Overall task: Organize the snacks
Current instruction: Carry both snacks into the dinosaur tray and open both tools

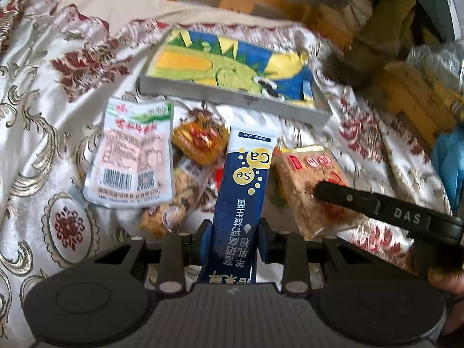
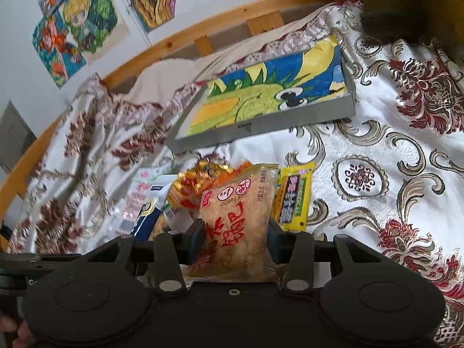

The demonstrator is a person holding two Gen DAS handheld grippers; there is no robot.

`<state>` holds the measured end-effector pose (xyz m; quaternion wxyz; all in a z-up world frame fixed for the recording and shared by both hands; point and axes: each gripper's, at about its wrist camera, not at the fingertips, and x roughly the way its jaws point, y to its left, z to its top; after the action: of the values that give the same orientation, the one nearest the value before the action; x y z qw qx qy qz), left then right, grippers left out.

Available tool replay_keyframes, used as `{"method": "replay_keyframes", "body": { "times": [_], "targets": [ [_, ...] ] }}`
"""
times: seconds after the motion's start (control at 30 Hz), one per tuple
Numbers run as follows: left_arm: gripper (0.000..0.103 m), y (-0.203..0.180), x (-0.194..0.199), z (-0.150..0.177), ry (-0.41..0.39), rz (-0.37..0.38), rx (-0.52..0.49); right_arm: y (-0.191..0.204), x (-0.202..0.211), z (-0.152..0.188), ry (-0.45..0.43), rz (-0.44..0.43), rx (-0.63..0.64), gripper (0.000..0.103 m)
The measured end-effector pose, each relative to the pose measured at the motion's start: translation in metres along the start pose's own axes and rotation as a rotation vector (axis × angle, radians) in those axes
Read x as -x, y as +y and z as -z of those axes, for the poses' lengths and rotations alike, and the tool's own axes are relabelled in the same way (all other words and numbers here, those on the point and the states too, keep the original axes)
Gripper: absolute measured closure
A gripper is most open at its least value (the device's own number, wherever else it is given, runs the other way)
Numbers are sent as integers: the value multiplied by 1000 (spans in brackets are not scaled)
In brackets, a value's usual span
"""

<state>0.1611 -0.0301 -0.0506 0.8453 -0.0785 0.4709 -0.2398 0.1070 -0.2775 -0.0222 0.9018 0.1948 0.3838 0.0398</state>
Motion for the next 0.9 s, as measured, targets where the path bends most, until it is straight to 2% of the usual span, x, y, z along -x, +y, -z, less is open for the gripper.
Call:
{"method": "replay_keyframes", "body": {
  "times": [0.13, 0.27, 0.37, 0.5, 0.6, 0.73, 0.9],
  "targets": [
    [68, 0, 1, -18, -54, -11, 25, -7, 9, -11, -60, -48, -64, 57],
    [68, -2, -4, -50, -128, 0, 53, -13, 9, -32, -141, -92, -110, 56],
    [68, -5, -14, -82, -206, 6, 86, -18, 1, -55, -215, -112, -126, 56],
    [68, -8, -38, -122, -266, -4, 98, -31, -23, -85, -286, -109, -154, 56],
    [68, -6, -65, -151, -286, -23, 109, -43, -47, -107, -317, -84, -180, 56],
    [68, -3, -105, -181, -278, -42, 138, -60, -87, -133, -309, -32, -205, 56],
    [68, -4, -154, -196, -229, -92, 122, -74, -126, -147, -259, 45, -229, 56]
  ]
}}
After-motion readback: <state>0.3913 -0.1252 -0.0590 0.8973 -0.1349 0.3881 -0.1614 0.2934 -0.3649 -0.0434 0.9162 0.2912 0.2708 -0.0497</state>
